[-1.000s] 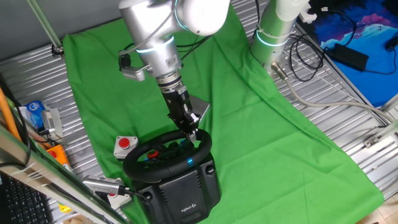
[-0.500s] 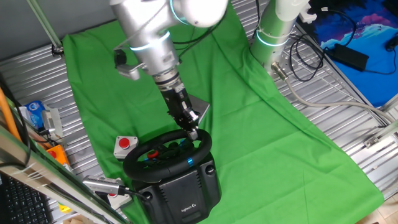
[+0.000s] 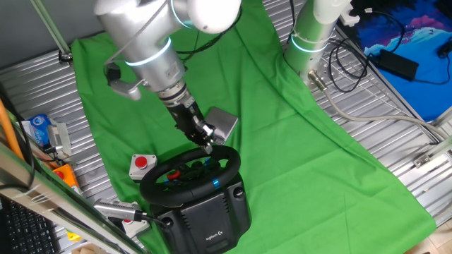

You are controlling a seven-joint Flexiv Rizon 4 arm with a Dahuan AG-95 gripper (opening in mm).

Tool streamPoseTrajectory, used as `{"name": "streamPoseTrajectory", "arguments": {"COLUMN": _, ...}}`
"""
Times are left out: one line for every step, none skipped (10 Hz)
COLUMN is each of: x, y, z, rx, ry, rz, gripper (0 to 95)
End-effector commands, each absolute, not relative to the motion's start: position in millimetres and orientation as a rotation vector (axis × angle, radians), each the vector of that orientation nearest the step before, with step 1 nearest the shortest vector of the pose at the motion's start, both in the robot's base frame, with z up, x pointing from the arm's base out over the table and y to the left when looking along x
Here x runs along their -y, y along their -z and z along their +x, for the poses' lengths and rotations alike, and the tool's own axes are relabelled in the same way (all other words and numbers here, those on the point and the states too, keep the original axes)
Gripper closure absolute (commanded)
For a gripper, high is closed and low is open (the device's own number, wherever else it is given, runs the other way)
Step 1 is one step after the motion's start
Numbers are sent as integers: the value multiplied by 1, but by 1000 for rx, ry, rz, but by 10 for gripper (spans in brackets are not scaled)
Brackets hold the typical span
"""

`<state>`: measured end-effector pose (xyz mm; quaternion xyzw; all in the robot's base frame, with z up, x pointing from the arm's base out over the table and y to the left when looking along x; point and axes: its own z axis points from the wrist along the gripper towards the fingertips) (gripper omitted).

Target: Rotate the steering wheel 90 degrees counterclockwise

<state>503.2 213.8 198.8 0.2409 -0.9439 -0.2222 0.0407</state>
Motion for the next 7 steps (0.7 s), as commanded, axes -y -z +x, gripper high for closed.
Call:
{"name": "streamPoseTrajectory", "arguments": {"x": -187, "y": -188, "z": 507, "rx": 2876, "ry": 578, "rz": 905, "gripper": 950}}
{"name": "streamPoseTrajectory", "arguments": {"x": -187, "y": -187, "z": 507, "rx": 2875, "ry": 546, "rz": 900, "gripper": 950}}
{"name": "streamPoseTrajectory", "arguments": {"x": -188, "y": -188, "z": 507, "rx": 2876, "ry": 547, "rz": 898, "gripper": 950}}
{"name": "streamPoseTrajectory", "arguments": {"x": -188, "y": -189, "z": 506, "rx": 2877, "ry": 548, "rz": 885, "gripper": 950}}
{"name": "streamPoseTrajectory", "arguments": {"x": -188, "y": -188, "z": 506, "rx": 2877, "ry": 547, "rz": 888, "gripper": 950}}
{"name": "streamPoseTrajectory", "arguments": {"x": -188, "y": -189, "z": 506, "rx": 2879, "ry": 554, "rz": 876, "gripper": 950}}
{"name": "streamPoseTrajectory", "arguments": {"x": -188, "y": -189, "z": 506, "rx": 2879, "ry": 541, "rz": 876, "gripper": 950}}
